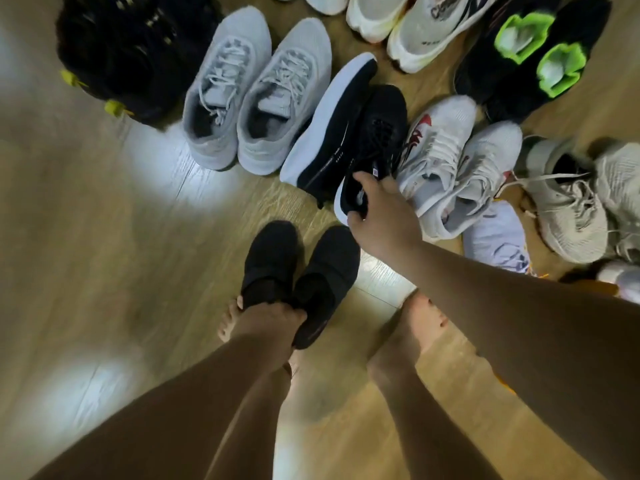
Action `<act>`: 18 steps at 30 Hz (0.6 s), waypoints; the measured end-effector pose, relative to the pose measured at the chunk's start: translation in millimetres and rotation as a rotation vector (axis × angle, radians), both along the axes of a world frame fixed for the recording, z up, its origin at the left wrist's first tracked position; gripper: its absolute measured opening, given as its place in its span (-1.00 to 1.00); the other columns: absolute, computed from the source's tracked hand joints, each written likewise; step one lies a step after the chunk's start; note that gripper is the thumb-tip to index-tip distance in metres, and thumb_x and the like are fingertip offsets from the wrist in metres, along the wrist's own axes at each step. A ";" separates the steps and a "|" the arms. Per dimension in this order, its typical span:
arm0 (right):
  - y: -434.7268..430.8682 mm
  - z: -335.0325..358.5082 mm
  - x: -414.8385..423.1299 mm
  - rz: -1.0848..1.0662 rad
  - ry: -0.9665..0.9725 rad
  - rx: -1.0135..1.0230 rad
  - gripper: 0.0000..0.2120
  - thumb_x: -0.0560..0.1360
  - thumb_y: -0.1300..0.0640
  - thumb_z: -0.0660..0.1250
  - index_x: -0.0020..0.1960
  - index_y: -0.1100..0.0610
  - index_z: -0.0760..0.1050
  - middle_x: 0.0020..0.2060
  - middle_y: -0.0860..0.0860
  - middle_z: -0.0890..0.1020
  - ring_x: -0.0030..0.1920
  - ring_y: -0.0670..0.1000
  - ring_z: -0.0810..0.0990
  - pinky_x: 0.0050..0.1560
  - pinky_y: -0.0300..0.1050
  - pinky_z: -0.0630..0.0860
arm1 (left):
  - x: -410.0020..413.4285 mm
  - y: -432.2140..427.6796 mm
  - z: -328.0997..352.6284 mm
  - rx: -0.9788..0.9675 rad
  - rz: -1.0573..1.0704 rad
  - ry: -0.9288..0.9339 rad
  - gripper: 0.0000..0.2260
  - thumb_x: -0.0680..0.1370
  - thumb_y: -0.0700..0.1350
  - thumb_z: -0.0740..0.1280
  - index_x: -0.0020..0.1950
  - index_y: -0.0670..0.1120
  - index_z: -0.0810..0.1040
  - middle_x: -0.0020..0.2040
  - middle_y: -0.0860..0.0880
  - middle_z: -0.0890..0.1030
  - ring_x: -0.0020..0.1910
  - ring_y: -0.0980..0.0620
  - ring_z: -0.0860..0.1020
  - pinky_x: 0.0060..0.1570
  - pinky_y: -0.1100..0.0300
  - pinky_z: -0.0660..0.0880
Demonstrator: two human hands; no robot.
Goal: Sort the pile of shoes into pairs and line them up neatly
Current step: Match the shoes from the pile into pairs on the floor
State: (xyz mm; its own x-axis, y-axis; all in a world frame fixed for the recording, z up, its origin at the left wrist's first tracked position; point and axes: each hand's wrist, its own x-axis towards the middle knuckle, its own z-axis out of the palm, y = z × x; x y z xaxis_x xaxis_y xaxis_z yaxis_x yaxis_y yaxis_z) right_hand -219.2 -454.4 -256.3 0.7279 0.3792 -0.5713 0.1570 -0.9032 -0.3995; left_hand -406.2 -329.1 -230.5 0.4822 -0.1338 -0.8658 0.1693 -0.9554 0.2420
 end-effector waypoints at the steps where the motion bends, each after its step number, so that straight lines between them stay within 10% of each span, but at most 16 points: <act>1: 10.2 0.9 1.1 0.164 -0.046 -0.007 -0.39 0.54 0.05 0.28 0.53 -0.06 0.15 0.36 0.05 0.32 0.14 0.14 0.54 0.01 -0.04 0.50 | -2.2 2.8 1.4 -0.009 -0.021 0.018 -0.77 0.60 -0.07 0.20 0.24 -0.03 0.46 0.09 -0.02 0.55 0.14 -0.08 0.55 -0.14 0.33 0.29; 4: 44.0 -9.0 12.1 0.386 -0.021 -0.039 -0.37 0.53 0.06 0.29 0.53 -0.03 0.12 0.43 0.04 0.24 0.19 0.14 0.51 0.01 0.01 0.52 | -8.0 10.2 -2.4 0.017 -0.164 -0.020 -0.73 0.59 -0.11 0.22 0.29 -0.03 0.42 0.14 -0.03 0.56 0.12 -0.03 0.54 0.03 0.19 0.43; 9: 91.8 -17.8 29.6 -0.763 0.644 0.102 -0.55 0.55 0.16 0.29 0.41 0.17 0.30 0.22 0.13 0.51 0.03 0.15 0.62 -0.09 0.04 0.66 | -17.6 10.8 -3.3 0.025 -0.186 -0.044 -0.69 0.57 -0.10 0.24 0.32 -0.02 0.39 0.14 -0.04 0.56 0.09 -0.03 0.55 0.00 0.15 0.42; 11: 98.4 -18.7 31.2 -0.892 0.860 0.174 -0.65 0.61 0.19 0.22 0.39 0.15 0.33 0.22 0.11 0.49 0.16 0.17 0.57 0.06 0.11 0.62 | -23.0 14.6 -6.4 0.013 -0.137 -0.060 -0.71 0.56 -0.05 0.20 0.28 -0.02 0.43 0.11 -0.06 0.57 0.06 -0.07 0.56 -0.06 0.12 0.39; 18: 87.0 -24.7 46.2 -1.027 0.716 0.237 -0.68 0.51 0.06 0.44 0.19 0.15 0.51 -0.04 0.03 0.59 -0.24 -0.05 0.53 -0.31 -0.13 0.60 | -37.4 33.5 -6.4 -0.037 -0.064 -0.238 -0.79 0.52 -0.07 0.27 0.16 0.02 0.49 0.02 0.01 0.58 0.01 -0.04 0.57 -0.02 0.12 0.48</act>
